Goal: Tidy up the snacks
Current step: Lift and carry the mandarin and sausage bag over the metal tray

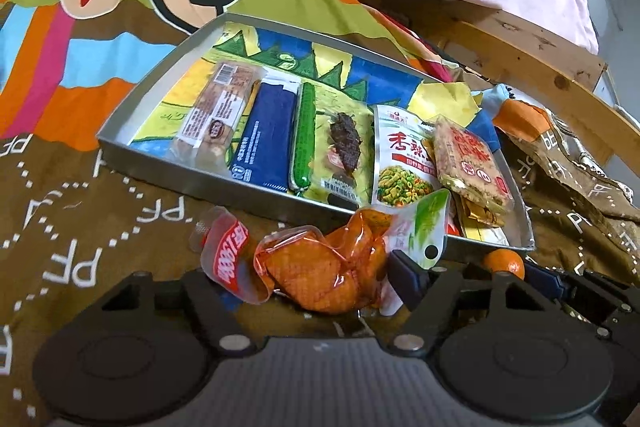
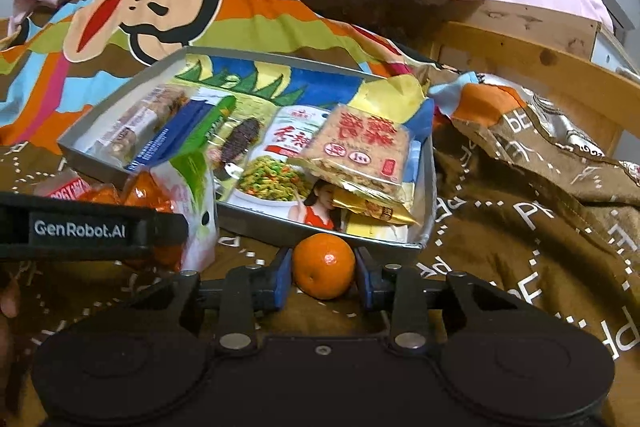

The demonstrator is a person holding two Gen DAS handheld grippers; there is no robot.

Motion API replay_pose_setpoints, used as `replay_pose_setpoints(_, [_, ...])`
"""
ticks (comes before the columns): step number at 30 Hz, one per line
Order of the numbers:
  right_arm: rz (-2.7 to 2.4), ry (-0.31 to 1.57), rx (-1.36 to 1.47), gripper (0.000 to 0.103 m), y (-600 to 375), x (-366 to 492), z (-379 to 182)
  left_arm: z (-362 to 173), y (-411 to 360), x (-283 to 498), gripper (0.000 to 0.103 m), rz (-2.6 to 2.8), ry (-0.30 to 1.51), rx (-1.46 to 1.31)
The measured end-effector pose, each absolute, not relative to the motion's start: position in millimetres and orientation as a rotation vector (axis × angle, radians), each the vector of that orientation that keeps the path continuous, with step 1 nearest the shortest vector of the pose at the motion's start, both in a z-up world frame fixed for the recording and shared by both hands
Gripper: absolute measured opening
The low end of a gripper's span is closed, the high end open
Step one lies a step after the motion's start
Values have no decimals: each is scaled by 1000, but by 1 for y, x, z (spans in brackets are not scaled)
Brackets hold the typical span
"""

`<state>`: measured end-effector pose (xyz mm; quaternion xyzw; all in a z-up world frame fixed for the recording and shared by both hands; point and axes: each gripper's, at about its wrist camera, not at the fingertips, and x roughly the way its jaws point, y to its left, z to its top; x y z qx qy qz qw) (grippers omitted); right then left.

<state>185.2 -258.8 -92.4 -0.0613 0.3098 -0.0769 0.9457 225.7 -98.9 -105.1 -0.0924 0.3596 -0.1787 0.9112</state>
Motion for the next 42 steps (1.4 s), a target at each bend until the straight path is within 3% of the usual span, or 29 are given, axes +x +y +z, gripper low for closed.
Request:
replay_pose_setpoints(12, [-143,515,-94,35,-252,167,-69,-72,-83,211,75,-350,676,-268])
replay_pose_setpoints(25, [-131,400,-63,35,-248,193,-56,-57,-83,256,75,-310,569,-238])
replay_pose_setpoints(42, [-70,449,-119,35,-222,244,-88,-72,-76,312,75,-296,609,-230])
